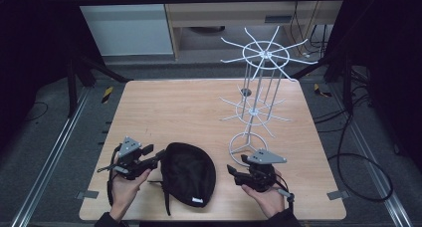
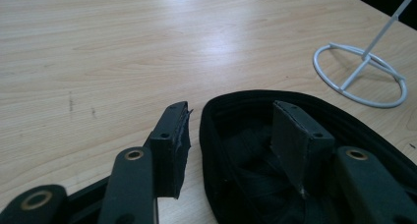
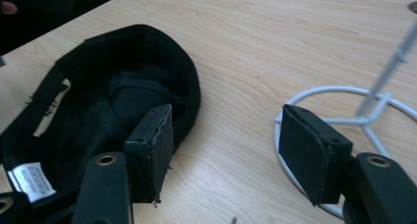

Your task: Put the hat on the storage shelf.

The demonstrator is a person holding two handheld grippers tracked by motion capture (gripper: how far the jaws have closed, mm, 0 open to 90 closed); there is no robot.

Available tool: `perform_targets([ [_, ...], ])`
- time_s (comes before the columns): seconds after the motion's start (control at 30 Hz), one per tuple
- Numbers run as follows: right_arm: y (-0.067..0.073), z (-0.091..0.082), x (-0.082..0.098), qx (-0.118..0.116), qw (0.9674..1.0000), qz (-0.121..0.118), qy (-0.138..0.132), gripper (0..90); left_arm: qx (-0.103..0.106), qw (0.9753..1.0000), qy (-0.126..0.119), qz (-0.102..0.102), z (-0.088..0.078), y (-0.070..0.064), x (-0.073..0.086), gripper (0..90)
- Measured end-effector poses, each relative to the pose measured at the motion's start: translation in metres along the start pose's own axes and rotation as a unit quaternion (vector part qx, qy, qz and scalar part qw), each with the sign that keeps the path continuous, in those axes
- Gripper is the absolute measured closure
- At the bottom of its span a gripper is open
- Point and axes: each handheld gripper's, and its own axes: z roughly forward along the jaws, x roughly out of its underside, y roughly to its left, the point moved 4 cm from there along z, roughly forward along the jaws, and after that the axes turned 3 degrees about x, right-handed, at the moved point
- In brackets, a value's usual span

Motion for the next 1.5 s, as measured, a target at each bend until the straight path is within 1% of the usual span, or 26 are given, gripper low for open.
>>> perform_targets([
  [0.07, 0.004, 0.004, -0.002, -0.007, 1.0000, 0.000, 0.003, 38.5, -0.005, 0.9999, 0.009, 0.006, 0.004, -0.001, 0.002, 49.2],
  [0.17, 0.011, 0.012, -0.005, -0.014, 0.9999, 0.000, 0.009, 39.6, -0.003, 0.9998, 0.021, 0.003, 0.008, 0.000, 0.006, 51.3],
  [0.23, 0.015, 0.017, -0.005, -0.018, 0.9997, -0.002, 0.015, 40.4, -0.003, 0.9995, 0.032, 0.005, 0.011, 0.001, 0.009, 53.0],
  [0.27, 0.017, 0.020, -0.005, -0.021, 0.9996, -0.005, 0.016, 41.1, -0.003, 0.9994, 0.034, 0.005, 0.012, 0.001, 0.011, 54.1],
  [0.33, 0.022, 0.025, -0.005, -0.025, 0.9994, -0.003, 0.023, 42.0, -0.003, 0.9991, 0.042, 0.003, 0.016, 0.002, 0.014, 56.1],
  [0.47, 0.029, 0.034, -0.001, -0.035, 0.9987, -0.007, 0.035, 43.1, -0.001, 0.9982, 0.060, 0.006, 0.021, 0.002, 0.021, 59.8],
  [0.5, 0.031, 0.035, 0.000, -0.036, 0.9986, -0.007, 0.038, 43.3, -0.002, 0.9978, 0.066, 0.008, 0.022, 0.002, 0.023, 61.3],
  [0.6, 0.033, 0.039, 0.005, -0.036, 0.9982, -0.008, 0.047, 43.6, -0.006, 0.9972, 0.074, 0.011, 0.023, 0.002, 0.026, 63.9],
  [0.7, 0.033, 0.043, 0.010, -0.036, 0.9977, -0.008, 0.057, 43.9, -0.008, 0.9965, 0.083, 0.009, 0.024, 0.003, 0.030, 65.0],
  [0.8, 0.036, 0.048, 0.016, -0.036, 0.9967, -0.003, 0.073, 44.2, -0.008, 0.9959, 0.090, 0.005, 0.025, 0.003, 0.033, 66.1],
  [0.9, 0.038, 0.054, 0.020, -0.038, 0.9958, -0.006, 0.084, 44.2, -0.012, 0.9947, 0.101, 0.008, 0.026, 0.004, 0.037, 66.9],
  [1.13, 0.043, 0.065, 0.029, -0.038, 0.9937, -0.006, 0.105, 45.2, -0.012, 0.9942, 0.107, 0.002, 0.026, 0.004, 0.039, 71.3],
  [1.23, 0.044, 0.069, 0.030, -0.042, 0.9931, -0.005, 0.109, 48.2, -0.011, 0.9940, 0.109, 0.000, 0.025, 0.005, 0.039, 75.0],
  [1.27, 0.044, 0.070, 0.031, -0.042, 0.9925, 0.000, 0.115, 50.3, -0.010, 0.9940, 0.109, -0.002, 0.025, 0.005, 0.039, 76.3],
  [1.3, 0.045, 0.071, 0.031, -0.044, 0.9923, 0.000, 0.116, 52.9, -0.011, 0.9941, 0.108, -0.002, 0.025, 0.005, 0.039, 77.2],
  [1.4, 0.045, 0.072, 0.032, -0.045, 0.9916, 0.009, 0.121, 59.2, -0.011, 0.9940, 0.109, -0.002, 0.025, 0.005, 0.039, 78.6],
  [1.43, 0.045, 0.072, 0.031, -0.047, 0.9915, 0.013, 0.120, 61.4, -0.010, 0.9940, 0.109, -0.002, 0.024, 0.005, 0.039, 78.8],
  [1.5, 0.044, 0.072, 0.031, -0.044, 0.9919, 0.015, 0.118, 66.6, -0.010, 0.9940, 0.109, 0.000, 0.024, 0.004, 0.039, 79.2],
])
